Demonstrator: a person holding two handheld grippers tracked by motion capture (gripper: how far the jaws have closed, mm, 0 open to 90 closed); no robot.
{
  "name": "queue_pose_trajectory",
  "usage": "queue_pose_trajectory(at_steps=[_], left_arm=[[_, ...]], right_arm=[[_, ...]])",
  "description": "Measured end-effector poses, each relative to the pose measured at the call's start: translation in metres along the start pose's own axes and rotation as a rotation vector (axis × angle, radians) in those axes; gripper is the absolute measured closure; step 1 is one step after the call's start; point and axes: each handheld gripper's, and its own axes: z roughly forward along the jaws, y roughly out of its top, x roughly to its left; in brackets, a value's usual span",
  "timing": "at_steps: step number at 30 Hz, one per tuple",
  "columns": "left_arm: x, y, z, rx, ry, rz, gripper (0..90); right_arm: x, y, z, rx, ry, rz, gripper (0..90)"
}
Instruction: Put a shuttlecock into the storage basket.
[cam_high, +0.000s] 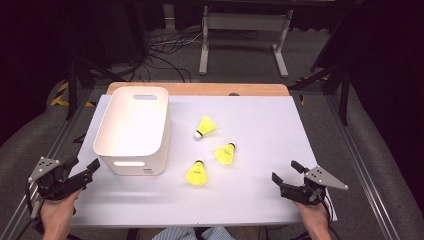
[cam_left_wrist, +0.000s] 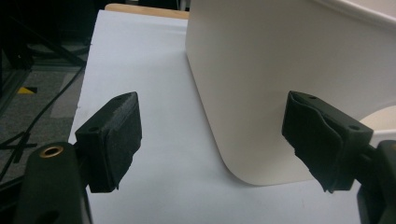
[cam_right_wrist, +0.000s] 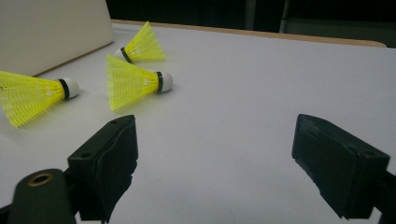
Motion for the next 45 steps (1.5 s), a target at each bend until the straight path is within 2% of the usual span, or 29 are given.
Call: queue_pose_trajectory(at_steps=[21,27,28,37,45], left_arm=[[0.008,0.012,0.008,-0.001,0.029,-0.01,20.8],[0.009,0.017,0.009,-0.008,0.024,-0.024,20.9],[0.01,0.018,0.008,-0.008,0.029,-0.014,21.0],[0.01,0.03,0.006,-0.029,0.026,-0.026,21.3],[0.008,0.04,0.004,-0.031,0.027,-0.013,21.7]], right_arm=[[-0.001,0.0,0.0,0.0,0.002,0.004,14.7],[-0.001,0.0,0.001,0.002,0.002,0.006,14.7],[-0.001,0.0,0.001,0.003,0.002,0.006,14.7],[-0.001,0.0,0.001,0.004,0.003,0.008,14.6],[-0.001,0.0,0.001,0.005,0.004,0.009,14.6]])
